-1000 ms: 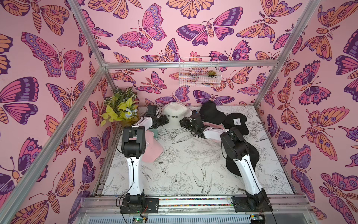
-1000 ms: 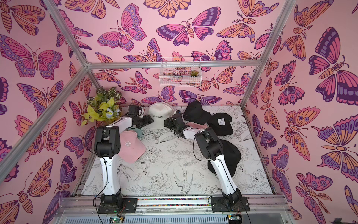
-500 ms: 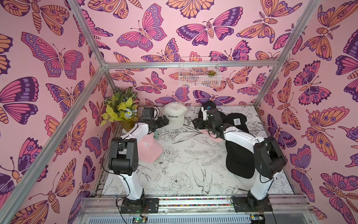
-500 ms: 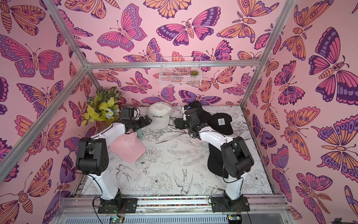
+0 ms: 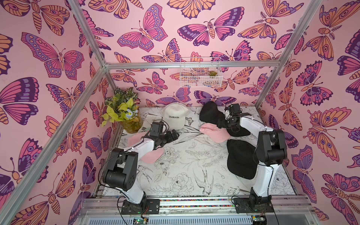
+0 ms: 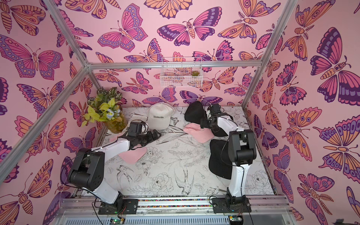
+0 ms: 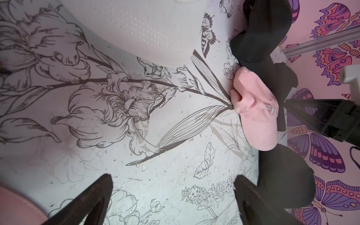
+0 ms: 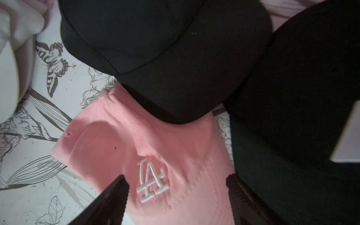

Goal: Stack the baseball caps by color
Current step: Move the baseball cap to the center of the board.

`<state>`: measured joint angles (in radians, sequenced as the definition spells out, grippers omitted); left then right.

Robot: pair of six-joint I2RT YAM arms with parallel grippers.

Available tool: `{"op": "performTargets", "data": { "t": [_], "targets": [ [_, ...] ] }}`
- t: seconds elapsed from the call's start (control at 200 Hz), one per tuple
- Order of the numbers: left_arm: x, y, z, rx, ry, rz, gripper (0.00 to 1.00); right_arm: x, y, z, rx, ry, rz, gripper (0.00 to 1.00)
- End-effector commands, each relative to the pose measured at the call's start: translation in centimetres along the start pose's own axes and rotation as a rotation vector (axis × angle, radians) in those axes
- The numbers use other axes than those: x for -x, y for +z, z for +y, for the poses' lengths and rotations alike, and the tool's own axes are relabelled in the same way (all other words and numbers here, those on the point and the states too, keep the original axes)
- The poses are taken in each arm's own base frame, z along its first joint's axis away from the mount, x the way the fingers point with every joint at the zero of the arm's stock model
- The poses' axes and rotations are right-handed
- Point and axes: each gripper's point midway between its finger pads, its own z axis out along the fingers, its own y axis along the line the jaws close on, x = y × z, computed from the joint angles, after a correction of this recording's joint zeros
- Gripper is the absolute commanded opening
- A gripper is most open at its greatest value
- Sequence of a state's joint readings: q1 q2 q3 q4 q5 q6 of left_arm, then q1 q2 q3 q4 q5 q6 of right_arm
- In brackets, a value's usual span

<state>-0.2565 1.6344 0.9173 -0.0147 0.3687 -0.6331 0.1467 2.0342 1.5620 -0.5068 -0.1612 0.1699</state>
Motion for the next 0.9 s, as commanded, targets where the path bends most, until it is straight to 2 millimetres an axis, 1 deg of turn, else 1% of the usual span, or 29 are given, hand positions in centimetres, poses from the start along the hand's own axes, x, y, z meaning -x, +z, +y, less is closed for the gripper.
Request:
{"op": "performTargets", "data": {
  "t": [0.0, 0.065, 0.12, 0.195, 0.255, 0.3, 0.33, 0.355, 0.365, 0.421, 0.431, 0.501, 0.541, 0.581, 0.616, 0.656, 0.711, 0.756, 0.796, 0.896],
  "targets": [
    [0.5, -0.4, -0.7, -0.029, 0.001, -0.032, 1.00, -1.6, 0.8, 1.4, 0.063, 0.004, 0.113, 0.82],
    [0.6, -0.3, -0.7, -0.030, -0.003, -0.029, 1.00, -1.9, 1.4, 1.8, 0.090, 0.036, 0.142, 0.81],
    [0.6, -0.1, -0.6, -0.030, -0.003, -0.026, 1.00, -2.4, 1.5, 2.9, 0.154, 0.076, 0.161, 0.79],
    [0.6, 0.2, -0.6, -0.030, -0.008, -0.019, 1.00, -3.3, 1.1, 4.2, 0.211, 0.167, 0.169, 0.78],
    [0.6, 0.5, -0.6, -0.034, -0.009, -0.014, 1.00, -4.4, 0.7, 5.4, 0.249, 0.268, 0.177, 0.78],
    [0.6, 0.8, -0.6, -0.037, -0.013, -0.008, 1.00, -5.0, 0.4, 7.0, 0.307, 0.322, 0.173, 0.79],
    [0.6, 1.0, -0.6, -0.040, -0.014, -0.003, 1.00, -6.0, 0.4, 7.7, 0.318, 0.370, 0.180, 0.79],
    [0.5, 1.1, -0.7, -0.045, -0.017, 0.001, 1.00, -6.4, 0.3, 8.6, 0.334, 0.394, 0.170, 0.79],
    [0.5, 1.2, -0.7, -0.045, -0.018, 0.006, 1.00, -7.0, 0.4, 8.9, 0.336, 0.405, 0.176, 0.79],
    [0.4, 1.6, -1.0, -0.056, -0.015, 0.015, 1.00, -8.7, 0.4, 11.0, 0.349, 0.435, 0.172, 0.79],
    [0.3, 1.7, -1.0, -0.057, -0.015, 0.017, 1.00, -8.8, 0.4, 11.4, 0.356, 0.442, 0.165, 0.80],
    [0.1, 2.1, -1.4, -0.071, -0.007, 0.032, 1.00, -10.7, -0.2, 15.2, 0.407, 0.443, 0.165, 0.80],
    [0.0, 2.3, -1.6, -0.076, -0.002, 0.040, 1.00, -10.8, -0.9, 17.3, 0.455, 0.427, 0.156, 0.81],
    [-0.1, 2.4, -1.7, -0.081, 0.000, 0.046, 1.00, -10.7, -1.7, 18.2, 0.472, 0.410, 0.142, 0.81],
    [-0.3, 2.5, -1.7, -0.081, 0.000, 0.051, 1.00, -10.0, -2.4, 18.3, 0.474, 0.400, 0.118, 0.81],
    [-0.4, 2.6, -1.8, -0.083, 0.000, 0.055, 1.00, -8.9, -3.0, 17.6, 0.458, 0.384, 0.073, 0.81],
    [-0.6, 2.5, -1.8, -0.086, -0.004, 0.060, 1.00, -7.4, -3.4, 15.6, 0.394, 0.361, 0.002, 0.80],
    [-1.1, 2.4, -1.8, -0.092, -0.019, 0.073, 1.00, -6.3, -3.8, 14.6, 0.375, 0.330, -0.036, 0.79],
    [-1.5, 2.4, -1.9, -0.097, -0.038, 0.086, 1.00, -5.6, -3.8, 14.0, 0.368, 0.305, -0.047, 0.79],
    [-3.2, 2.2, -2.2, -0.106, -0.120, 0.126, 1.00, -4.9, -3.0, 13.7, 0.362, 0.239, -0.032, 0.79]
  ]
}}
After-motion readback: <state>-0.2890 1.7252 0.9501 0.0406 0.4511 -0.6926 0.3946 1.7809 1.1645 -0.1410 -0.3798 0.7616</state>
